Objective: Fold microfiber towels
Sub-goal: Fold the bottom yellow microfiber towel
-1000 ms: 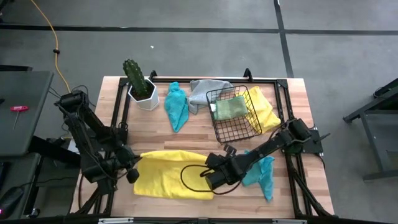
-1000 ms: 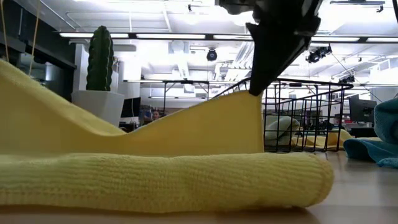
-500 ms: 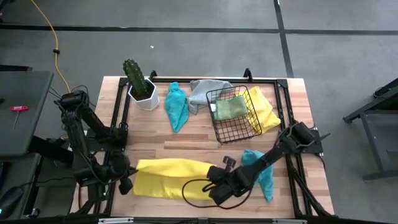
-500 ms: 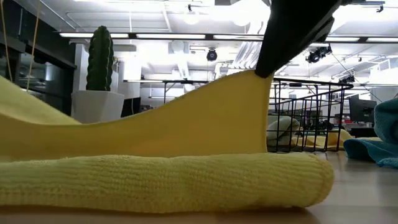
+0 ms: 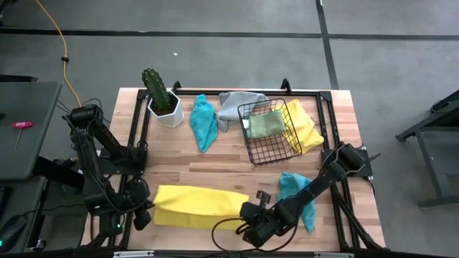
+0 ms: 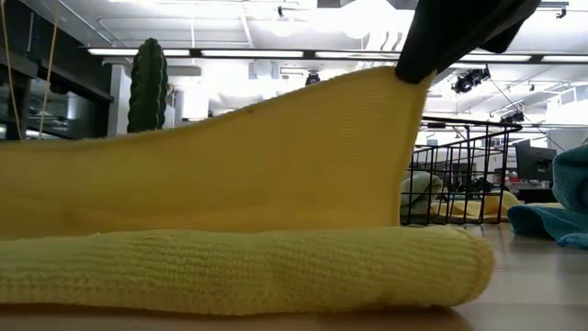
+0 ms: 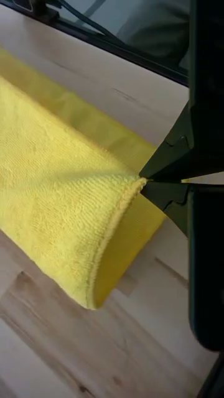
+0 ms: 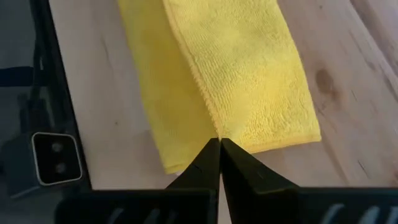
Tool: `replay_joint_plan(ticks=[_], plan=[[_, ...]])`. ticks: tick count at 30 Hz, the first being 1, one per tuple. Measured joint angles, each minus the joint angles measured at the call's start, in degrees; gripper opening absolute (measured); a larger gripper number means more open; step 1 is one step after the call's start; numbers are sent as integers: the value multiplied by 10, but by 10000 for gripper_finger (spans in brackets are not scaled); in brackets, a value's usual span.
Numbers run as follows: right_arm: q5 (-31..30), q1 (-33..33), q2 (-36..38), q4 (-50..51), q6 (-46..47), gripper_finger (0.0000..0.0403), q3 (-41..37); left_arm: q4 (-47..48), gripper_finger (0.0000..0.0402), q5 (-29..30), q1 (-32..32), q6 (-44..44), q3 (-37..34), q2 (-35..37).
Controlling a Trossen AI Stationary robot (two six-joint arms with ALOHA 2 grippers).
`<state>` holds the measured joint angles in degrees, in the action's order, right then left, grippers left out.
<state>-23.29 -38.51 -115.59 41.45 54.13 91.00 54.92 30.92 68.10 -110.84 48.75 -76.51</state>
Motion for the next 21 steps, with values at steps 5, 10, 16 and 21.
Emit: replay_joint_plan(ticks=[5, 10, 16, 21], plan=[[-1, -6, 0, -5, 14, 0, 0, -14, 0, -12, 0, 0, 0, 0], [6, -7, -7, -9, 13, 0, 0, -26, 0, -22, 0, 0, 0, 0], [51, 0, -38, -23, 11, 0, 0, -27, 0, -50, 0, -1, -1, -19], [55, 2, -42, -25, 10, 0, 0, -49, 0, -56, 0, 0, -1, -32]])
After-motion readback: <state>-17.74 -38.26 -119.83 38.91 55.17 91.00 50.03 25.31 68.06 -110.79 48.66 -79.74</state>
